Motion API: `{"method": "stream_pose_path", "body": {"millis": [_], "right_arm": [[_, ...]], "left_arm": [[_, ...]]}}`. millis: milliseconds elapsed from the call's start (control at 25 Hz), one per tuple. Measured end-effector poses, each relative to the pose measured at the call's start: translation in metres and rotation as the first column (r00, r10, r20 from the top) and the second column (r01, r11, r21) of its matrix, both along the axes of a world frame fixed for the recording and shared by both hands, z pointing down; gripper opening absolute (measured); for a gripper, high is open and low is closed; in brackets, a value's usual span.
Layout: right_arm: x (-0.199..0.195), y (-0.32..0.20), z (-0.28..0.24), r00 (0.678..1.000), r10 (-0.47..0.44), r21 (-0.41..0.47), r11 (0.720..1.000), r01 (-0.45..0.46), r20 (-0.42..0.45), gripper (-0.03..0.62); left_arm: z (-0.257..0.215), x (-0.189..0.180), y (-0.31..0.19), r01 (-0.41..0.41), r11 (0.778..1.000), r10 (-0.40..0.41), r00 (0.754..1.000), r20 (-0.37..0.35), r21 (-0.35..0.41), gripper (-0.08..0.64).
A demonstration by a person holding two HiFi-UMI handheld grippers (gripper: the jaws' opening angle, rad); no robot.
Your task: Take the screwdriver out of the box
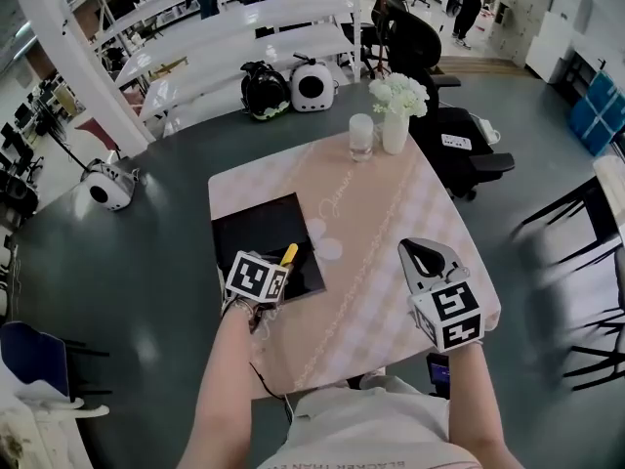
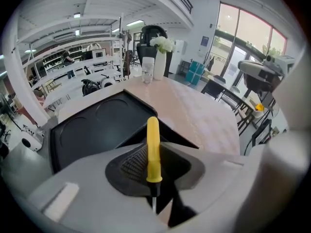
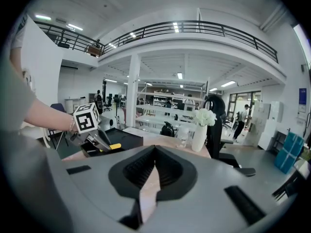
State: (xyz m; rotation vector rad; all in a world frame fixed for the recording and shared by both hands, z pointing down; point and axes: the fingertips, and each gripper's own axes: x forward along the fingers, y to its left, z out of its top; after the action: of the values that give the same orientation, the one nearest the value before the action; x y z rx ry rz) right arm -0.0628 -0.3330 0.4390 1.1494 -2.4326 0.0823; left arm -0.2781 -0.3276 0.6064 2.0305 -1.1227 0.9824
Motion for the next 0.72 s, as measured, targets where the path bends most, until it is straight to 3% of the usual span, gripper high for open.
{"method": "stream_pose_path", "body": {"millis": [160, 440, 720], "right_arm": [[-0.005, -0.004, -0.012, 1.000, -0.013, 0.022, 1.000, 0.013, 0.014, 0.006], [-0.013, -0.010, -0.024, 0.999, -0.047, 0.050, 0.998, 0.046, 0.027, 0.006], [-0.022, -0.016, -0.047, 0.996, -0.072, 0.094, 0.993, 0.066, 0.058, 0.006]], "left_arm": [[-0.028, -0.008, 0.005, 0.063, 0.996, -0.059, 0.995, -0.075, 0.058, 0.086], [-0.071, -0.018, 0.019, 0.131, 0.978, -0.113, 0.987, -0.116, 0.163, 0.086], [-0.125, -0.032, 0.036, 0.213, 0.925, -0.168, 0.972, -0.166, 0.315, 0.086]]}}
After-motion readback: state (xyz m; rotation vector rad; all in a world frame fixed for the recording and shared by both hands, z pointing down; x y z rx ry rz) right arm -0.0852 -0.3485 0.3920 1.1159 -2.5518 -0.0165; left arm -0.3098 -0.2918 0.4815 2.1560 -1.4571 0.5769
